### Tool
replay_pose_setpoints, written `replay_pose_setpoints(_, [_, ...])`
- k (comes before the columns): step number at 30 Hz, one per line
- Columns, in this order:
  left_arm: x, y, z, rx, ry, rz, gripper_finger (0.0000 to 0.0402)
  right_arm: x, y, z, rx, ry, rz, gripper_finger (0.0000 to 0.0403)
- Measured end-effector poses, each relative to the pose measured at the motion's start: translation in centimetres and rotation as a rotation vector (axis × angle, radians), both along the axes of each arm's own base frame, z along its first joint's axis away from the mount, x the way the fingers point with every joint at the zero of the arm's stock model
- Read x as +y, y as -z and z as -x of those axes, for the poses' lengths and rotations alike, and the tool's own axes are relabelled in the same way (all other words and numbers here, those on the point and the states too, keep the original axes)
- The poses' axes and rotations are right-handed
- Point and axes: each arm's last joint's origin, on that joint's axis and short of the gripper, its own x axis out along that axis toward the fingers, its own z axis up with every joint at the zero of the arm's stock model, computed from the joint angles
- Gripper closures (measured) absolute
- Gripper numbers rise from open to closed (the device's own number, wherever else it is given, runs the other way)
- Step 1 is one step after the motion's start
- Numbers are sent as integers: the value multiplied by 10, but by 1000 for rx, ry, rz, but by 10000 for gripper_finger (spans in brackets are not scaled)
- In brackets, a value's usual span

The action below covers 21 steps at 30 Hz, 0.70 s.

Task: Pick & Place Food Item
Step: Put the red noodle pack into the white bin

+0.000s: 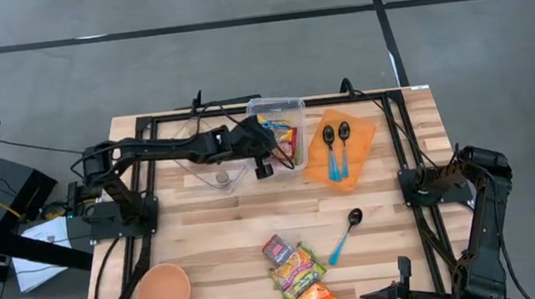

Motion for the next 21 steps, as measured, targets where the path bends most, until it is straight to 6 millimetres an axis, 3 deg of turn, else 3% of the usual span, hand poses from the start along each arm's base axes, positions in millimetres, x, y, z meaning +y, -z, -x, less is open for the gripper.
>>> replay_pose_setpoints(7, [-4,3,2,47,3,10,401,0,0,0,2,0,6,351])
replay_pose_setpoints(21, [-6,-1,0,-26,17,82,387,-1,1,0,3,2,3,351])
